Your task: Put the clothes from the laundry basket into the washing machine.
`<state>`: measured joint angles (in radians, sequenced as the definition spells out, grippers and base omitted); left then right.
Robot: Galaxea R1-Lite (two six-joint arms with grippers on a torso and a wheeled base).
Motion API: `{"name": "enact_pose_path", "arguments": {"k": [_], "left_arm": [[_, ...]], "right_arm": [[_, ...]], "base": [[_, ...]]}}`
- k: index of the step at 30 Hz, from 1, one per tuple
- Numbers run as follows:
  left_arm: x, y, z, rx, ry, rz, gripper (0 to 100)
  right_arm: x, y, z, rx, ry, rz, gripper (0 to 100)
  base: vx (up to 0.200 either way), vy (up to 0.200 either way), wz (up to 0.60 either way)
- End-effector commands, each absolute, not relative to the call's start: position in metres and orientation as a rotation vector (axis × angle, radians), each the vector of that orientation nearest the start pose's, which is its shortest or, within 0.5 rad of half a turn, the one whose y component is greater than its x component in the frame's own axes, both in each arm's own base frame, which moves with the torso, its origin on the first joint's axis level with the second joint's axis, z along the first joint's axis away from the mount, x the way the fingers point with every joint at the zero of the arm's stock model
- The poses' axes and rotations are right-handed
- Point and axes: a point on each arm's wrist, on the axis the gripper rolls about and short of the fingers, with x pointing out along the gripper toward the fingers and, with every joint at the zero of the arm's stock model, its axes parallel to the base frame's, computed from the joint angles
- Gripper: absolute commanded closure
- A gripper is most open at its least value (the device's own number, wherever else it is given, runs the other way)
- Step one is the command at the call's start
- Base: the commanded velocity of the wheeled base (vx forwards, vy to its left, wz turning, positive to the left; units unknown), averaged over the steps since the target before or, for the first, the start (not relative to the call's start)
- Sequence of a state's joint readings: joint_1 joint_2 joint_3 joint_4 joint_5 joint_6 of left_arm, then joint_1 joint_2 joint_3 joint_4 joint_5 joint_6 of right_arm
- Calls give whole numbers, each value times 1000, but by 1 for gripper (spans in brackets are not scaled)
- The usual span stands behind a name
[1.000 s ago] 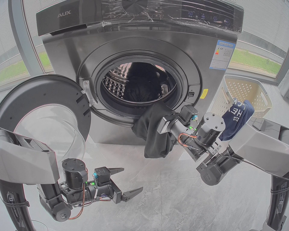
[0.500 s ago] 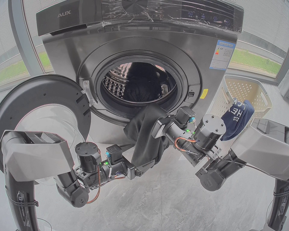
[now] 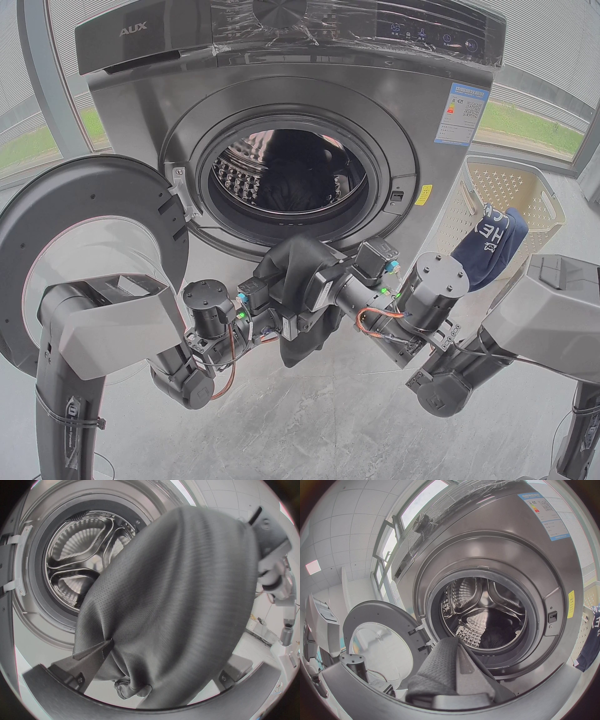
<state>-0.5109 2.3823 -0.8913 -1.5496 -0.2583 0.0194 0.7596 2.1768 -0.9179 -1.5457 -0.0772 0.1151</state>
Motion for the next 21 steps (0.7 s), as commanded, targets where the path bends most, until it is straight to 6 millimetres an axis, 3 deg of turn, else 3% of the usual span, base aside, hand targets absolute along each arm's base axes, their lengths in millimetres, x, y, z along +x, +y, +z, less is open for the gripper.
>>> {"name": "enact_pose_path", "arguments": {"k": [1, 8, 20, 21], "left_arm": [[370, -204, 29, 8, -67, -731, 0], [379, -203, 23, 9, -78, -711, 0], [387, -211, 35, -3, -139, -696, 0], [387, -211, 35, -3, -139, -696, 100]], "right_arm": [[268, 273, 140, 235, -222, 716, 100], [257, 271, 147, 242, -227, 725, 100], [262, 276, 128, 222, -176, 726, 100], [262, 276, 128, 222, -176, 726, 100]], "base": [[0, 0, 0], [0, 0, 0], [0, 0, 0], [0, 0, 0]]}}
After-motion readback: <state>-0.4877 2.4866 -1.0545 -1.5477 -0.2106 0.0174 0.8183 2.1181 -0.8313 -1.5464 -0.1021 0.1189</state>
